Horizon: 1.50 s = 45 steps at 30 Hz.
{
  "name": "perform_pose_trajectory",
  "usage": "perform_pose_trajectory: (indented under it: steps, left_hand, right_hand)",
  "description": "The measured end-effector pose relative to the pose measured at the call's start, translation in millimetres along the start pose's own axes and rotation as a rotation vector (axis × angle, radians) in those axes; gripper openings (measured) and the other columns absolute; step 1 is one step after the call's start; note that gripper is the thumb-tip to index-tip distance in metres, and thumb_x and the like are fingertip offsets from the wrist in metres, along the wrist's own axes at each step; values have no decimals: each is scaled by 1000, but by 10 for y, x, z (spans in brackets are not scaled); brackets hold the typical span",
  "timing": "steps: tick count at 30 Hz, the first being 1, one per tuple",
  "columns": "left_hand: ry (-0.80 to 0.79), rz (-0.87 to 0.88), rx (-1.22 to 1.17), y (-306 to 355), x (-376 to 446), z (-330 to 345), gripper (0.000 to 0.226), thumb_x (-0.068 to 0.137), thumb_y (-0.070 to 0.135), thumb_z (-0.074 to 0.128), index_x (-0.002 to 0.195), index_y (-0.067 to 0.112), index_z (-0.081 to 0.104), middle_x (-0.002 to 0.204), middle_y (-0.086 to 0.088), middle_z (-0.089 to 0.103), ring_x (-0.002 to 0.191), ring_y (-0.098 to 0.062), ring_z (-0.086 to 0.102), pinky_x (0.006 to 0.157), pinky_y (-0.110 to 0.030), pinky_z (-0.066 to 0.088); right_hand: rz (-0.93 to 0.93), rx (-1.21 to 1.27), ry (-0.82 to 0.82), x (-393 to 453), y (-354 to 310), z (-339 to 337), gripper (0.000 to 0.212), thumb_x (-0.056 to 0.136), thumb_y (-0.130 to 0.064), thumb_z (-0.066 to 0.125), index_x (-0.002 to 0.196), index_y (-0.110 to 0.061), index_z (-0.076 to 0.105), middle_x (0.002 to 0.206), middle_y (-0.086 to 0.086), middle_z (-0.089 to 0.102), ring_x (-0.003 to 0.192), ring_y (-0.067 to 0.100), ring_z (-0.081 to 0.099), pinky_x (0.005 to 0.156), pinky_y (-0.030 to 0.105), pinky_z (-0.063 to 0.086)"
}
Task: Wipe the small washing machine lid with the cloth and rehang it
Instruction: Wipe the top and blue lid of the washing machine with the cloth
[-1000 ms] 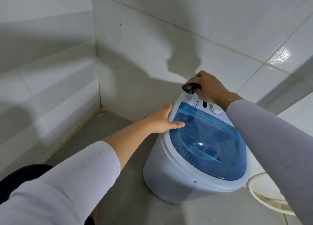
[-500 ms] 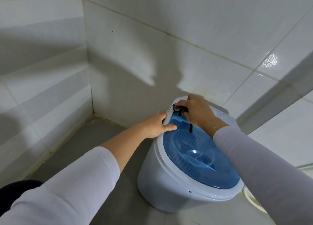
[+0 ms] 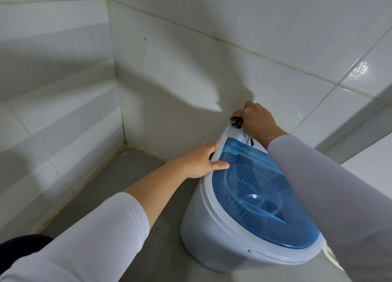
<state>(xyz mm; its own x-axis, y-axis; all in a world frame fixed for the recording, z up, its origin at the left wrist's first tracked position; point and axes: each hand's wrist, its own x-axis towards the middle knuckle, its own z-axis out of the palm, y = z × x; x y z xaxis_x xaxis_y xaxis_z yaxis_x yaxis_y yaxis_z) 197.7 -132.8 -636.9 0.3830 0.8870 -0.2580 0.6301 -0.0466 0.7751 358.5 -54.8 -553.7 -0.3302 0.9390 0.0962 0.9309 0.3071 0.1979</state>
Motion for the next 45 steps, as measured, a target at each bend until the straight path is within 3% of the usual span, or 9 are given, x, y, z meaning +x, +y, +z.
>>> perform_pose_trajectory:
  steps: [10,16,21,24,27,30,33,37,45]
  left_hand:
    - [-11,-2,49,73,-72,-52,86,85,55,54,151,31,4,161,-6,2,149,-19,-6,118,-58,7]
    - [37,-44,141,135,8,-142,79,87,62,42,151,32,6,161,-8,1,149,-26,4,117,-58,13]
    - [106,20,255,405,168,-182,54,96,49,35,144,25,30,155,-10,24,144,-28,23,114,-53,20]
    - [82,50,321,539,277,-166,44,98,42,37,133,15,38,142,-11,38,138,-30,31,110,-60,20]
    - [63,17,423,611,322,-150,34,98,40,35,121,15,41,136,-11,39,132,-32,37,107,-65,22]
    - [59,11,452,611,334,-145,37,100,39,32,132,21,37,152,-12,27,145,-29,22,109,-68,14]
    - [48,22,461,572,360,-164,42,101,38,31,141,27,30,158,-8,20,149,-20,4,109,-69,8]
    - [60,16,489,540,403,-168,41,100,40,32,139,29,32,157,-8,24,149,-20,7,108,-69,10]
    - [28,5,506,600,346,-171,44,101,37,31,144,27,26,158,-5,22,150,-20,1,109,-71,3]
  right_hand:
    - [123,121,-12,70,133,-42,37,86,-2,50,118,-14,64,112,19,58,102,38,57,88,39,48]
    - [254,186,76,-57,435,-278,40,85,-10,49,120,-26,59,118,11,59,107,35,55,78,32,39]
    - [272,263,1,-130,616,-343,38,85,-6,48,119,-18,58,119,15,61,107,35,55,78,31,40]
    - [271,275,-46,-177,639,-285,37,85,-5,48,118,-15,59,118,15,61,106,34,55,76,28,36]
    - [289,277,-72,-185,616,-199,36,85,-6,50,119,-14,59,121,14,60,110,33,54,80,30,40]
    - [280,253,-95,-170,538,-131,35,86,-8,51,120,-14,59,122,14,61,114,32,53,88,32,43]
    - [278,254,-102,-157,484,-104,33,87,-8,49,117,-15,60,118,13,63,109,32,55,81,30,42]
    - [251,259,-110,-198,515,-97,36,84,-5,50,115,-18,62,115,12,65,107,31,57,77,28,40]
    - [40,268,-156,-387,534,-123,45,80,1,47,112,-24,66,119,7,62,110,28,55,95,36,46]
